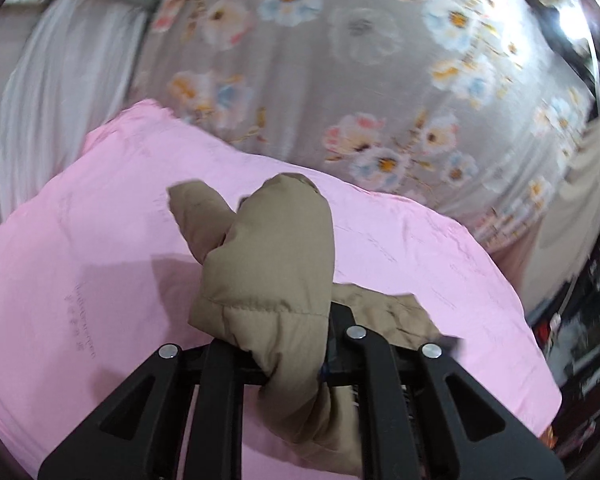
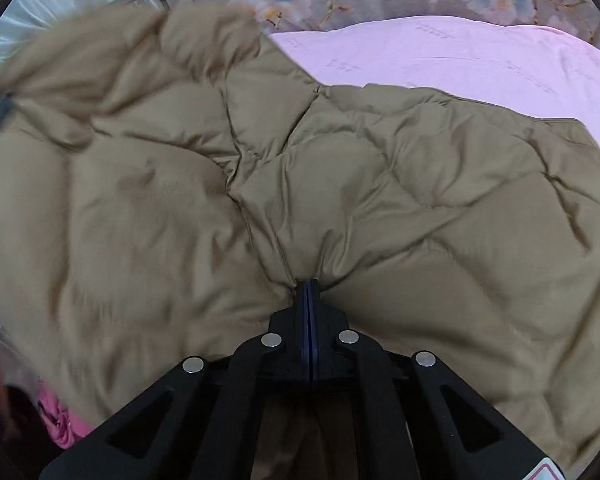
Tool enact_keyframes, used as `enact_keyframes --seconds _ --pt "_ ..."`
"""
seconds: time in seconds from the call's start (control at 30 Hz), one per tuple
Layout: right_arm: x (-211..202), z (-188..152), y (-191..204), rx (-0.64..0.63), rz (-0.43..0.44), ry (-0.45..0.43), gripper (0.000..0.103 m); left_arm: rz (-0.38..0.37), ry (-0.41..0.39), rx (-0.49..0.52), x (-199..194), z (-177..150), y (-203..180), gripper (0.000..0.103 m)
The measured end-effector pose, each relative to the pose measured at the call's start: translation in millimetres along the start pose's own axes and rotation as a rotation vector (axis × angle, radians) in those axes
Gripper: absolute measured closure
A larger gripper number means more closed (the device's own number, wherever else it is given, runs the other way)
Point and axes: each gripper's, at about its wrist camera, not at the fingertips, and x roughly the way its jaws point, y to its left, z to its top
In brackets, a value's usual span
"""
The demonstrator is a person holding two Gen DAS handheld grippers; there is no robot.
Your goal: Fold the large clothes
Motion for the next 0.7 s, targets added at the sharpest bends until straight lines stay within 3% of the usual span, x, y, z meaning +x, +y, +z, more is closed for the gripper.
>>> enact_keyframes --seconds 0.1,0.2,0.33,0.5,0.7 --pt "1.4 12.6 -12.3 0.100 0.088 0.007 0.098 -0.058 0.018 0.096 7.8 1.2 -45.9 0.091" --pt "-37.5 8.1 -24.4 0.124 0.107 -0.036 0.098 -0.120 0.045 0.147 20.1 2.1 -80.0 0.091" --pt "-116.1 -21.0 -56.3 0.128 -0.070 -0.101 0.097 -0.145 0.094 0.196 43.5 -6.2 -116.1 0.091" --pt "-180.5 -61.3 -96.2 0.177 -0.298 -0.133 0.095 -0.153 0.210 0.211 83.1 -38.7 -153.3 0.091" --pt "-212.1 -90.8 -125.2 0.255 -0.337 -0.149 0.095 -0.142 0.353 0.242 118.1 -94.6 -190.5 0.091"
